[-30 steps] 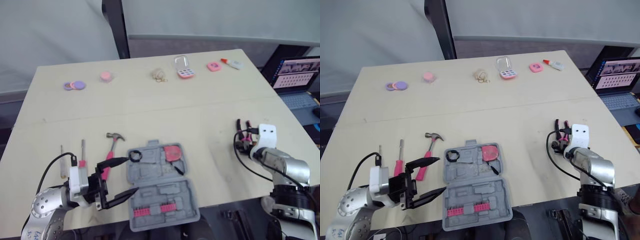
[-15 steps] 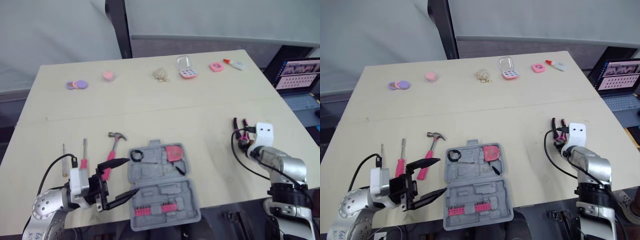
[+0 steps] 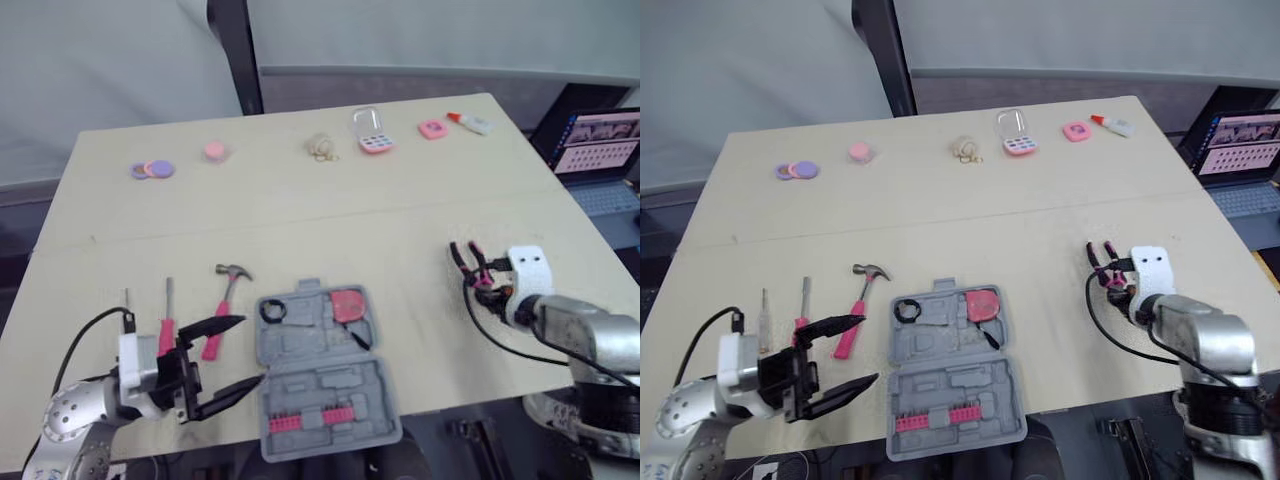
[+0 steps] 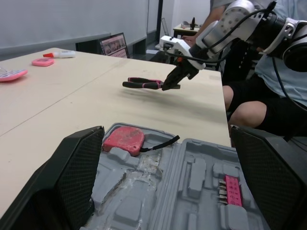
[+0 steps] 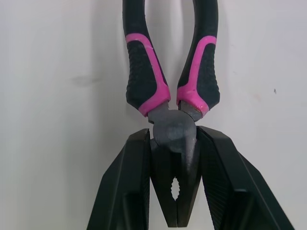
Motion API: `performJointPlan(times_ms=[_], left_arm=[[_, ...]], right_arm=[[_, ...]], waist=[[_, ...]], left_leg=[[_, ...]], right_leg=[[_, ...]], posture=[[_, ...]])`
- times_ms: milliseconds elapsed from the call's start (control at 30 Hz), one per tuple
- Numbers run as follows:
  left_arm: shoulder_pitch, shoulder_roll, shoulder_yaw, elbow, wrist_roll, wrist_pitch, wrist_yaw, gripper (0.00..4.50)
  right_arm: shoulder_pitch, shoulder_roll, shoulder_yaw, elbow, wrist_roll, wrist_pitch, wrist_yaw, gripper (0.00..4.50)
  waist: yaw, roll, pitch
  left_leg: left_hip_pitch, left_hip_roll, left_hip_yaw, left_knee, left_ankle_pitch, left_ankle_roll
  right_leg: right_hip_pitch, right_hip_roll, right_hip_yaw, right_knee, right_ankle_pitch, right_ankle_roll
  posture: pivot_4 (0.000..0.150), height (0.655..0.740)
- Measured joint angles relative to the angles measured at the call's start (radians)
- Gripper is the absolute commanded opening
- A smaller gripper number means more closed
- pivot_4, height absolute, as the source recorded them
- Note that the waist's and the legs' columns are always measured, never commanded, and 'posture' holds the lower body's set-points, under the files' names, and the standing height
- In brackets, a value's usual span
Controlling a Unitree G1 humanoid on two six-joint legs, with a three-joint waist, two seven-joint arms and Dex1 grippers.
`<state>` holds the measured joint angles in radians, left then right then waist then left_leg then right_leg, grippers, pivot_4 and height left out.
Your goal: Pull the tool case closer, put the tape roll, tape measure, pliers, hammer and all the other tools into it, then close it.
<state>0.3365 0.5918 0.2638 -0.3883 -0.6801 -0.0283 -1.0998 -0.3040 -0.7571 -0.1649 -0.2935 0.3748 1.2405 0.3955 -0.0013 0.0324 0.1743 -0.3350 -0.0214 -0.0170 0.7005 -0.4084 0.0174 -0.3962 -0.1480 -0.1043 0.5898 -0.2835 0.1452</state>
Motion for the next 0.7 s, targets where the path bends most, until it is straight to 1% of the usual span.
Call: performJointPlan(times_ms=[100,200,333,467,533,700], left_arm=[[0.015,0.018,0.039,0.0,-0.027,0.007,-0.025,4.5],[0.053,0.032,0.086,0.0,-0.049,0.008,-0.06,4.5],[0.105,0.044,0.142,0.0,-0.071,0.006,-0.107,4.5],[0.147,0.041,0.179,0.019,-0.071,-0.009,-0.152,4.5],[0.17,0.035,0.193,0.042,-0.065,-0.03,-0.177,4.5],[0.23,-0.007,0.214,0.054,-0.057,-0.071,-0.205,4.5]], right_arm=[[0.005,-0.127,0.051,-0.128,0.06,0.003,0.122,0.96],[0.014,-0.237,0.119,-0.222,0.108,-0.037,0.257,0.96],[-0.021,-0.328,0.226,-0.29,0.139,-0.111,0.405,0.96],[-0.169,-0.345,0.361,-0.294,0.142,-0.124,0.502,0.96],[-0.26,-0.325,0.446,-0.292,0.133,-0.127,0.537,0.96],[-0.408,-0.294,0.638,-0.277,0.066,-0.129,0.596,0.96]], waist=[[0.0,0.0,0.0],[0.0,-0.002,0.002],[0.001,-0.005,0.004],[-0.002,-0.006,0.005],[-0.002,-0.007,0.005],[0.001,-0.011,0.008]], left_leg=[[0.0,0.0,0.0,-0.001,0.0,0.0],[0.0,0.0,0.0,-0.001,0.0,0.0],[0.0,0.0,0.0,0.0,0.0,0.0],[0.0,0.001,0.0,0.0,0.0,0.0],[0.0,0.001,0.0,-0.001,0.0,0.0],[-0.002,0.002,-0.001,-0.001,0.0,0.0]], right_leg=[[0.0,0.001,0.0,-0.001,0.0,0.0],[0.0,0.0,0.0,-0.001,0.0,0.0],[0.0,0.0,0.0,-0.002,0.0,0.0],[0.0,0.0,0.0,-0.002,0.0,0.0],[0.0,0.0,-0.001,-0.003,0.0,0.0],[-0.001,-0.002,-0.001,-0.004,0.0,0.0]], posture=[[0.15,0.74],[0.15,0.74],[0.15,0.74],[0.15,0.74],[0.15,0.74],[0.15,0.74]])
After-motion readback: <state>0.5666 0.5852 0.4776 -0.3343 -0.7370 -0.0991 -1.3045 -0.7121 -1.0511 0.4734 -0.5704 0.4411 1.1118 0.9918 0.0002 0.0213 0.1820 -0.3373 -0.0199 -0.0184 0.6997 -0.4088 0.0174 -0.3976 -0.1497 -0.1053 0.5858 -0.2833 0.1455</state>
